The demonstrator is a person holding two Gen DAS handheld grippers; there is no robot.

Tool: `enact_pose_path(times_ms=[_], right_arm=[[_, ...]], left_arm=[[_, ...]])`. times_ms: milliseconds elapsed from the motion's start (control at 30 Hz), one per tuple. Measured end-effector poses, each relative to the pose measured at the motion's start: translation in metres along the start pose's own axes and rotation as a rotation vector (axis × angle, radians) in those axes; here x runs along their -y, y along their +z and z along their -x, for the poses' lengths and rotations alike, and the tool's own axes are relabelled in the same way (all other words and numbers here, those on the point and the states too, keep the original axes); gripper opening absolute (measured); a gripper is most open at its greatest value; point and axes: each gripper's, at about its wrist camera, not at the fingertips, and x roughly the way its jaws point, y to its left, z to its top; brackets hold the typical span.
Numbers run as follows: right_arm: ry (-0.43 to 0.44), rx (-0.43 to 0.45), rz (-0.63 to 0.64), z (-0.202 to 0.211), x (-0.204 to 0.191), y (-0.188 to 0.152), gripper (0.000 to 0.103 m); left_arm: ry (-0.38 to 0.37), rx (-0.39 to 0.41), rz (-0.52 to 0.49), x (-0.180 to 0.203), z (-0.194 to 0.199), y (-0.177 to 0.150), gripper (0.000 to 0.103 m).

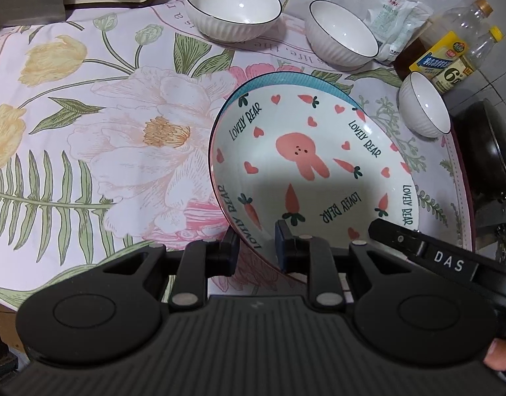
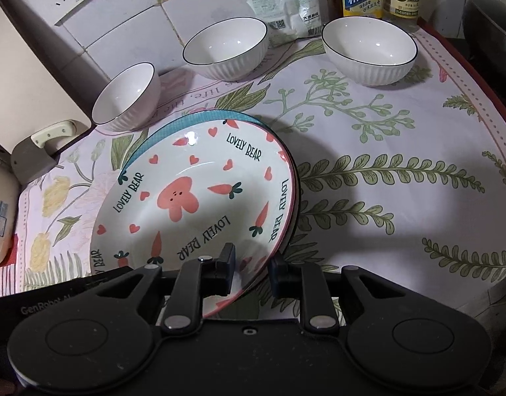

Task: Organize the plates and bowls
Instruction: 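Lower the bunny plate onto the egg plate and open both grippers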

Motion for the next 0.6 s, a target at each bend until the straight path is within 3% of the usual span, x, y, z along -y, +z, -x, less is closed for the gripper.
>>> enact_pose_path(times_ms=[367, 533, 600], right_arm=[[-0.165, -0.061, 0.050, -0.011, -0.018, 0.005, 0.036], [-0.258, -0.009, 0.100, -0.014, -0.025, 0.001, 0.035], [-0.229, 0.000, 0.067, -0.012, -0.022, 0.003, 0.035]], left_arm=[[-0.002, -0.077, -0.031, 0.005, -0.006, 0.005, 0.022], [0.049, -0.093, -0.078, 0.010, -0.009, 0.012, 0.023], [0.050, -0.098, -0.086, 0.008, -0.008, 0.015, 0.024]])
